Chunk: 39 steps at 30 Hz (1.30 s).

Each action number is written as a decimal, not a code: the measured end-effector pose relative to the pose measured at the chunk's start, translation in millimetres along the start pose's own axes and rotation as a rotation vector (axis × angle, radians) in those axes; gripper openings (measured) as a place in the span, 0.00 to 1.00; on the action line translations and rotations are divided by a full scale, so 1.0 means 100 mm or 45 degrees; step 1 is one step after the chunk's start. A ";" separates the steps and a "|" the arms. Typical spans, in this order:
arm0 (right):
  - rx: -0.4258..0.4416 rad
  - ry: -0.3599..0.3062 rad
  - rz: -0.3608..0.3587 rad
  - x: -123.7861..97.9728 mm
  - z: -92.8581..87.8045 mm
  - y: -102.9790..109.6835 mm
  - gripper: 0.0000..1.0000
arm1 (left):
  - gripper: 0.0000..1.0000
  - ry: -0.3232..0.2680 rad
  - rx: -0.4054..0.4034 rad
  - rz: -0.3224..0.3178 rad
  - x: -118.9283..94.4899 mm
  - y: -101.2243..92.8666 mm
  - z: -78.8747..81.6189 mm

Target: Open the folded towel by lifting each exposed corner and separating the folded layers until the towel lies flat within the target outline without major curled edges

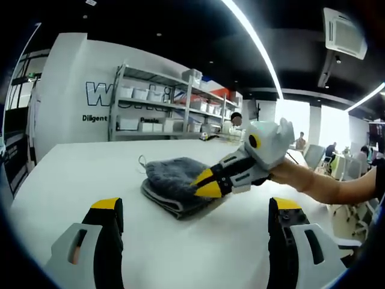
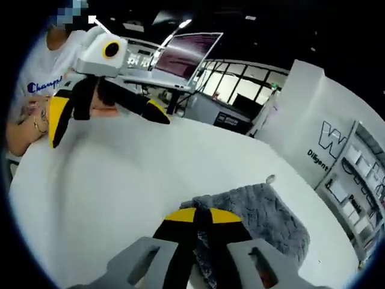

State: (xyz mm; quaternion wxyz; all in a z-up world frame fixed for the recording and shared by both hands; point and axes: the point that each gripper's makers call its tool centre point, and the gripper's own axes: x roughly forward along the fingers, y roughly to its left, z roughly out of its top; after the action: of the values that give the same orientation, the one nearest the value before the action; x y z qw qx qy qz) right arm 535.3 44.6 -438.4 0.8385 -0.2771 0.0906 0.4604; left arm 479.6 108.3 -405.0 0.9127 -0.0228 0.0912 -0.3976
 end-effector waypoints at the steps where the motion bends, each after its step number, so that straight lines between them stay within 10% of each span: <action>1: 0.025 -0.018 -0.028 -0.04 0.03 -0.05 0.02 | 0.99 0.002 -0.001 0.000 0.00 0.00 0.00; 17: 0.166 -0.167 -0.298 -0.76 0.16 -0.63 0.02 | 0.99 0.022 0.005 0.000 0.03 0.01 -0.03; 39: 0.351 -0.216 -0.691 -1.69 -0.43 -1.30 0.02 | 0.99 0.057 0.017 0.001 0.03 -0.01 -0.08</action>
State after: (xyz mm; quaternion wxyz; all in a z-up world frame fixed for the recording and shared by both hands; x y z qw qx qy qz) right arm 552.2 -155.9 -355.5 0.9649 -0.1357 0.0046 0.2247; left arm 479.5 105.6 -413.1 0.9107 -0.0079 0.1091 -0.3982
